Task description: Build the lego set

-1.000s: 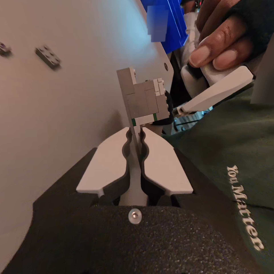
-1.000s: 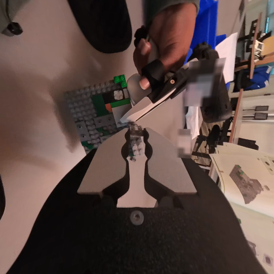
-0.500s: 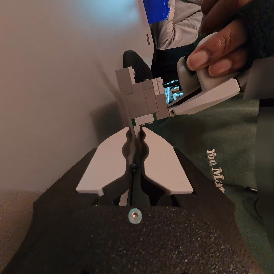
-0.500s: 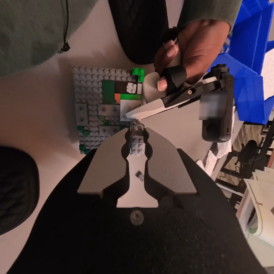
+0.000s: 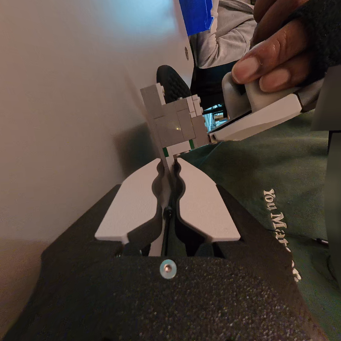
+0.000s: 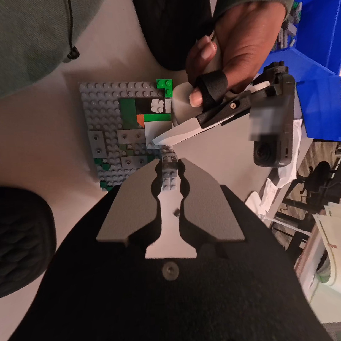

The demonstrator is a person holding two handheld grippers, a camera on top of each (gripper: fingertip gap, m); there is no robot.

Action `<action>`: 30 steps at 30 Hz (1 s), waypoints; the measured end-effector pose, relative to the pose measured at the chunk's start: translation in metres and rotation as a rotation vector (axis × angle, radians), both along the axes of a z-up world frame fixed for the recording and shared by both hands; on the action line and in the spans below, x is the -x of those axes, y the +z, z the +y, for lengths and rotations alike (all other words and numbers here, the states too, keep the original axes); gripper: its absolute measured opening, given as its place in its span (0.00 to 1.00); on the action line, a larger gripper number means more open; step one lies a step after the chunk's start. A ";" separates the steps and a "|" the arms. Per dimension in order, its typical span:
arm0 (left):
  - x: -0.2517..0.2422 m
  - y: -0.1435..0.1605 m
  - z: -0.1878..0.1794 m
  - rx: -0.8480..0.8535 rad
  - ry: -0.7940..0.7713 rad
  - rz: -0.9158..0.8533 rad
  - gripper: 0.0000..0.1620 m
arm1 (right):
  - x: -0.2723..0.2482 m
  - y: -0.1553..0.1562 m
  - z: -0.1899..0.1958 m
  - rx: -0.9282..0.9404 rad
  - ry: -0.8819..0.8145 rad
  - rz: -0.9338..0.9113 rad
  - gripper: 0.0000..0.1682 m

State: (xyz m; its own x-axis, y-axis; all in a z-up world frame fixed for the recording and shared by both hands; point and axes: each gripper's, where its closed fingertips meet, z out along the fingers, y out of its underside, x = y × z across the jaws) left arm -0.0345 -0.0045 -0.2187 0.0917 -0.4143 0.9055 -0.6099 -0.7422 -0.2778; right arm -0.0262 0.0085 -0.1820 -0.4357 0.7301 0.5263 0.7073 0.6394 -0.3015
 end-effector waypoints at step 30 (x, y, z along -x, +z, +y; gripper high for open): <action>0.002 -0.011 -0.012 -0.163 -0.038 0.043 0.06 | 0.001 -0.012 -0.015 -0.031 0.006 -0.020 0.10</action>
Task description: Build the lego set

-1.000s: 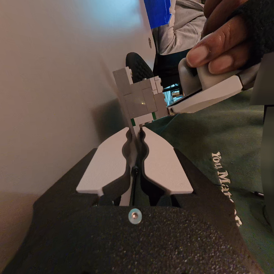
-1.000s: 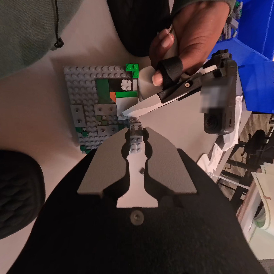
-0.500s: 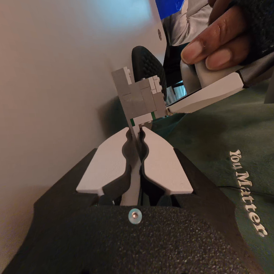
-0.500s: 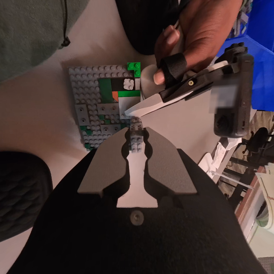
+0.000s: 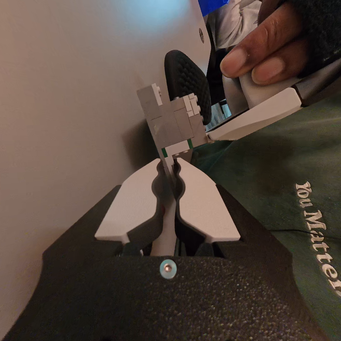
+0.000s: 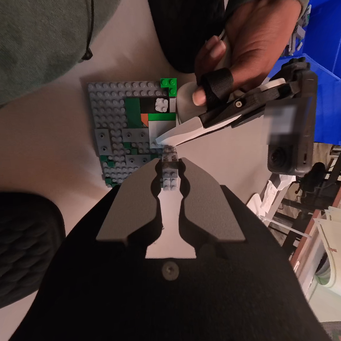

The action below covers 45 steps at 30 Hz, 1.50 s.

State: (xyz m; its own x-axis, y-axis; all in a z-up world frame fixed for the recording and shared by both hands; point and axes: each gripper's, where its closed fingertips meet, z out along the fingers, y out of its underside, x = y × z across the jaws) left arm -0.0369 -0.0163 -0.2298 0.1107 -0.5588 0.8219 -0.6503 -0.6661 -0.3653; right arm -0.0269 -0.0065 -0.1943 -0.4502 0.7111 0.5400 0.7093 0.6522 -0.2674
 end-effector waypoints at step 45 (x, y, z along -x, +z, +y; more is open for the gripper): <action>-0.006 0.025 0.034 -0.003 0.123 -0.158 0.06 | -0.016 0.072 0.023 -0.013 -0.253 0.331 0.13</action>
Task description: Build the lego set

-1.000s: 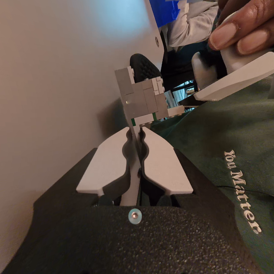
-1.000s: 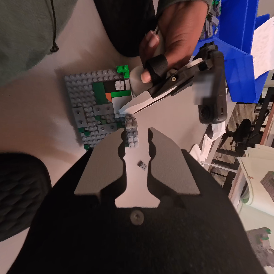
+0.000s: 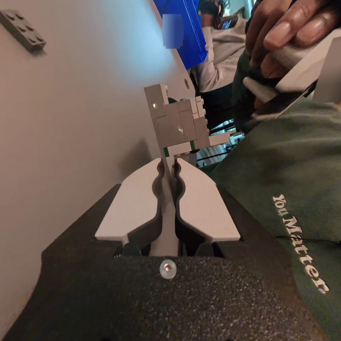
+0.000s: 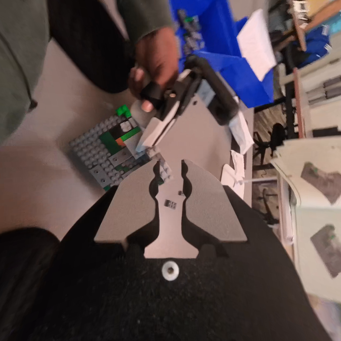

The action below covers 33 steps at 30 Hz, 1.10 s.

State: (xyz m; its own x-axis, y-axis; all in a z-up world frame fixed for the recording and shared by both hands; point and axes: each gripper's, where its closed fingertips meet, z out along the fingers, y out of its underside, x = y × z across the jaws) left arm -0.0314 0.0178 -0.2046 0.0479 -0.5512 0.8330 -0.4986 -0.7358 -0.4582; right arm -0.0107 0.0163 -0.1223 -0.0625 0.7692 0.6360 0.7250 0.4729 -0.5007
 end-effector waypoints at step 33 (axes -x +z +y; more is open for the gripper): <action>-0.002 0.008 0.036 -0.231 -0.268 -0.135 0.17 | -0.020 -0.087 -0.001 0.547 -0.059 0.243 0.10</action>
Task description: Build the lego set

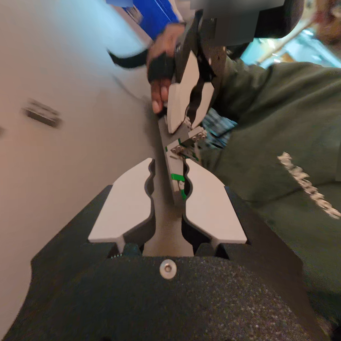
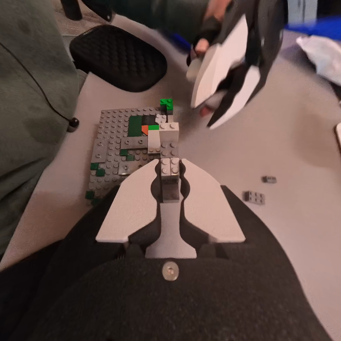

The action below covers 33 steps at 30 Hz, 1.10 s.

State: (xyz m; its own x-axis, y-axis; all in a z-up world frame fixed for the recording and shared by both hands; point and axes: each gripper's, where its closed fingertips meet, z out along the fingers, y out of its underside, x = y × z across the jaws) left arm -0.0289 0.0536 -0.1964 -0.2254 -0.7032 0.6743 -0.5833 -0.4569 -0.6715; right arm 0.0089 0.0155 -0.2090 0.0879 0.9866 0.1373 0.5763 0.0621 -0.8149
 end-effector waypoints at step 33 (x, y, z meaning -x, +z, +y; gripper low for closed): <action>-0.070 -0.064 0.085 -0.886 -0.103 0.227 0.20 | -0.064 -0.025 0.071 0.140 -0.135 0.102 0.13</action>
